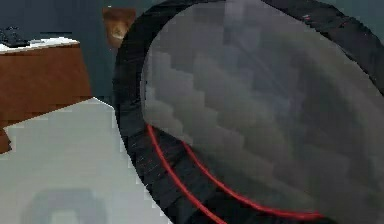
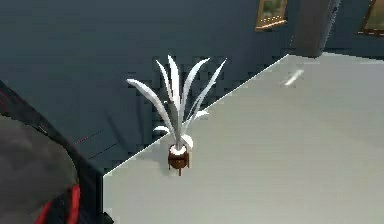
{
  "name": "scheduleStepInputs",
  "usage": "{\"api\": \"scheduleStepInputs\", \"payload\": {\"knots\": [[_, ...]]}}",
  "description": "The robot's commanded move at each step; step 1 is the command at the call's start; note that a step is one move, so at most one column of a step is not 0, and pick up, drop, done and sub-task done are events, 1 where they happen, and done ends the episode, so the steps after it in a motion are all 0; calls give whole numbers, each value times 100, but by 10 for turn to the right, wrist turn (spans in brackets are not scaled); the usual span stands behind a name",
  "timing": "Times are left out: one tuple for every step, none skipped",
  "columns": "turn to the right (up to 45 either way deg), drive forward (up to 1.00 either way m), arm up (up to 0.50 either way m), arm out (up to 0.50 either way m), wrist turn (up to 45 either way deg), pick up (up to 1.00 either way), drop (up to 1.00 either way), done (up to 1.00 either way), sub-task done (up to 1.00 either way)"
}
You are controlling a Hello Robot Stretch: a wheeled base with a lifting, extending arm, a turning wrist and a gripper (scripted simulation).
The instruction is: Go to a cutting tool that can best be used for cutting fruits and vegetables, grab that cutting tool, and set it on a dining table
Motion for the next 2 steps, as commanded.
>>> {"api": "scheduleStepInputs", "payload": {"knots": [[-330,0,0,0,0,0,0,0,0],[0,5,0,0,0,0,0,0,0]]}}
